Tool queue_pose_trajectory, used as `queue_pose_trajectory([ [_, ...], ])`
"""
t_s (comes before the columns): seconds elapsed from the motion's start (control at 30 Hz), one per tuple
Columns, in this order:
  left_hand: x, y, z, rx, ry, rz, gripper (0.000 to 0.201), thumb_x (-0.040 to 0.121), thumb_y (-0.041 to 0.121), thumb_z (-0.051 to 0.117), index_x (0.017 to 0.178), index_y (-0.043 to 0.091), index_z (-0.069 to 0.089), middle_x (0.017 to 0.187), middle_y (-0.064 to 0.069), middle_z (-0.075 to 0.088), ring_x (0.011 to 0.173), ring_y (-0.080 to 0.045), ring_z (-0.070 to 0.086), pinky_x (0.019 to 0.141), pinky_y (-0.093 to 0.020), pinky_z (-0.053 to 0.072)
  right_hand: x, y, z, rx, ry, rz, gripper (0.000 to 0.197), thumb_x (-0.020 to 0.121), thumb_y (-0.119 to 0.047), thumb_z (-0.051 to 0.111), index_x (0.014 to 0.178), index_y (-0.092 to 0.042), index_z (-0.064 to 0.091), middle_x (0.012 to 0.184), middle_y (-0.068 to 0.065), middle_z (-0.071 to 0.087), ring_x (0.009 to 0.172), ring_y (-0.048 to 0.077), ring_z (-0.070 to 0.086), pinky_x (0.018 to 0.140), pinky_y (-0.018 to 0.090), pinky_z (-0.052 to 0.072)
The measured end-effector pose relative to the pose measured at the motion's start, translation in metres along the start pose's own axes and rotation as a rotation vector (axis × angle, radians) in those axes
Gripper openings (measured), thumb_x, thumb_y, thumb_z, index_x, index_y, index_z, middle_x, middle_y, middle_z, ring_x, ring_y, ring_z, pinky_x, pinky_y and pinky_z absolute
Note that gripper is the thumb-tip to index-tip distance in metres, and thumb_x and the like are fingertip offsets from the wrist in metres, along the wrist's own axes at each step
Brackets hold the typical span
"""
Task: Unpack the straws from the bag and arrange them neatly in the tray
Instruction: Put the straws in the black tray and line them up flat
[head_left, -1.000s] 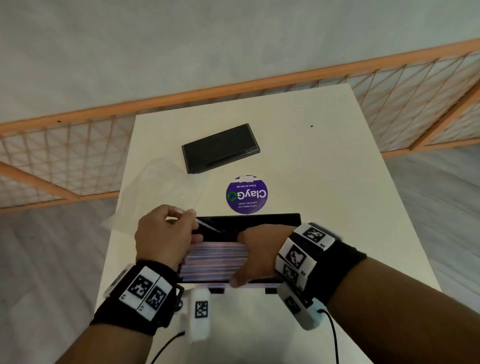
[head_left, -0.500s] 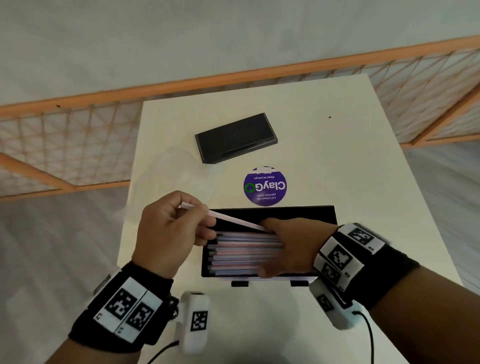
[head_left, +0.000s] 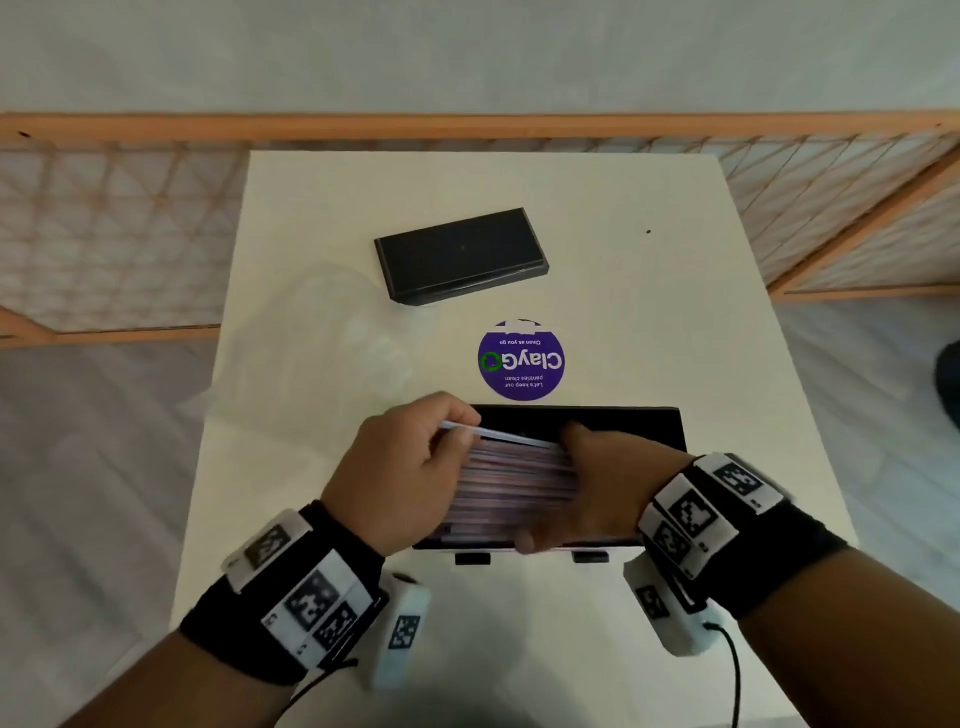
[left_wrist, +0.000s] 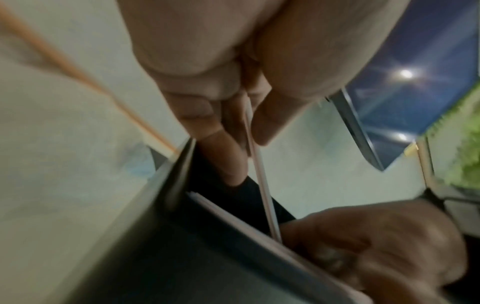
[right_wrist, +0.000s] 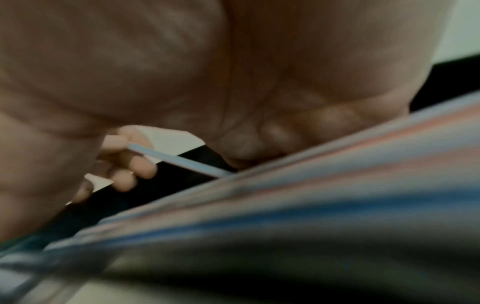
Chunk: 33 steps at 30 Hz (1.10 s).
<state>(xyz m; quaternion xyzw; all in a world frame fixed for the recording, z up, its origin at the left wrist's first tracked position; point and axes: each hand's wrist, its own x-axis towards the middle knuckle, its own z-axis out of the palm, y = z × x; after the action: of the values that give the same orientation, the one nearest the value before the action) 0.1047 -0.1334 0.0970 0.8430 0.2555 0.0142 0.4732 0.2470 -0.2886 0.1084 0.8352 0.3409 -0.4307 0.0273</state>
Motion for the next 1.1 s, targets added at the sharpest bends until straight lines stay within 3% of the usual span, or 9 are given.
queue_pose_trajectory([
  [0.03, 0.000, 0.006, 0.001, 0.125, -0.026, 0.036, 0.017, 0.098, 0.020, 0.055, 0.106, 0.024, 0.070, 0.096, 0.008, 0.072, 0.088, -0.012, 0.066, 0.076, -0.018, 0.048, 0.001, 0.001, 0.001, -0.008, -0.008, -0.031, 0.107, 0.038, -0.084, 0.072, 0.126, -0.030, 0.043, 0.115, -0.010, 0.061, 0.102, 0.016, 0.060, 0.092, 0.032, 0.051],
  [0.13, 0.001, 0.017, 0.006, 0.316, -0.075, 0.111, 0.022, 0.100, 0.016, 0.049, 0.108, 0.012, 0.069, 0.104, -0.002, 0.068, 0.095, -0.021, 0.062, 0.084, -0.032, 0.046, 0.001, 0.005, 0.002, -0.039, -0.027, -0.083, 0.107, 0.035, -0.084, 0.071, 0.127, -0.035, 0.045, 0.115, -0.012, 0.059, 0.105, 0.015, 0.058, 0.095, 0.032, 0.049],
  [0.23, 0.002, 0.010, 0.014, 0.396, -0.093, 0.120, 0.023, 0.100, 0.016, 0.052, 0.112, 0.011, 0.071, 0.112, -0.002, 0.062, 0.101, -0.020, 0.058, 0.088, -0.033, 0.046, -0.001, 0.009, 0.002, -0.094, -0.011, -0.104, 0.112, 0.028, -0.088, 0.065, 0.126, -0.037, 0.046, 0.116, -0.012, 0.059, 0.106, 0.015, 0.058, 0.096, 0.034, 0.050],
  [0.33, 0.004, 0.014, 0.023, 0.558, -0.213, 0.080, 0.028, 0.102, 0.029, 0.047, 0.114, 0.016, 0.069, 0.117, 0.001, 0.056, 0.111, -0.023, 0.053, 0.092, -0.034, 0.044, -0.006, 0.013, 0.001, -0.138, -0.022, -0.124, 0.108, 0.036, -0.082, 0.074, 0.129, -0.037, 0.045, 0.122, -0.010, 0.056, 0.111, 0.016, 0.056, 0.099, 0.034, 0.048],
  [0.4, 0.003, 0.021, 0.029, 0.665, -0.309, 0.025, 0.058, 0.096, 0.057, 0.035, 0.133, 0.018, 0.056, 0.128, 0.000, 0.053, 0.122, -0.025, 0.046, 0.101, -0.036, 0.041, -0.009, 0.014, -0.001, -0.179, -0.031, -0.134, 0.104, 0.042, -0.078, 0.078, 0.130, -0.033, 0.046, 0.122, -0.007, 0.056, 0.111, 0.018, 0.056, 0.098, 0.035, 0.048],
  [0.5, 0.000, 0.034, 0.036, 0.777, -0.410, -0.005, 0.112, 0.064, 0.090, 0.019, 0.155, 0.024, 0.024, 0.152, 0.006, 0.036, 0.139, -0.020, 0.029, 0.118, -0.041, 0.025, -0.013, 0.015, -0.003, -0.227, -0.038, -0.138, 0.100, 0.046, -0.072, 0.082, 0.129, -0.027, 0.048, 0.118, -0.004, 0.059, 0.108, 0.020, 0.058, 0.095, 0.034, 0.049],
  [0.67, -0.011, 0.037, 0.045, 1.030, -0.520, -0.018, 0.125, 0.063, 0.090, 0.050, 0.158, 0.022, 0.004, 0.160, 0.000, 0.023, 0.148, -0.025, 0.013, 0.122, -0.053, 0.006, -0.011, 0.011, 0.001, -0.286, -0.016, -0.158, 0.111, 0.045, -0.066, 0.087, 0.138, -0.027, 0.038, 0.126, -0.003, 0.056, 0.115, 0.022, 0.056, 0.101, 0.039, 0.047],
  [0.87, 0.000, 0.045, 0.044, 1.019, -0.539, -0.029, 0.127, 0.063, 0.088, 0.056, 0.158, 0.019, 0.007, 0.160, -0.003, 0.025, 0.147, -0.026, 0.020, 0.122, -0.047, 0.016, -0.013, 0.013, -0.003, -0.217, 0.034, -0.196, 0.108, 0.042, -0.060, 0.091, 0.135, -0.033, 0.043, 0.123, -0.007, 0.058, 0.114, 0.019, 0.056, 0.100, 0.036, 0.047],
  [1.1, 0.020, 0.038, 0.049, 0.661, -0.600, -0.117, 0.099, 0.050, 0.068, 0.086, 0.134, 0.032, 0.049, 0.124, 0.009, 0.062, 0.108, -0.014, 0.062, 0.096, -0.033, 0.052, -0.016, 0.016, -0.008, -0.090, -0.011, -0.241, 0.091, 0.049, -0.048, 0.093, 0.128, -0.033, 0.051, 0.115, -0.013, 0.059, 0.106, 0.013, 0.057, 0.095, 0.029, 0.047],
])
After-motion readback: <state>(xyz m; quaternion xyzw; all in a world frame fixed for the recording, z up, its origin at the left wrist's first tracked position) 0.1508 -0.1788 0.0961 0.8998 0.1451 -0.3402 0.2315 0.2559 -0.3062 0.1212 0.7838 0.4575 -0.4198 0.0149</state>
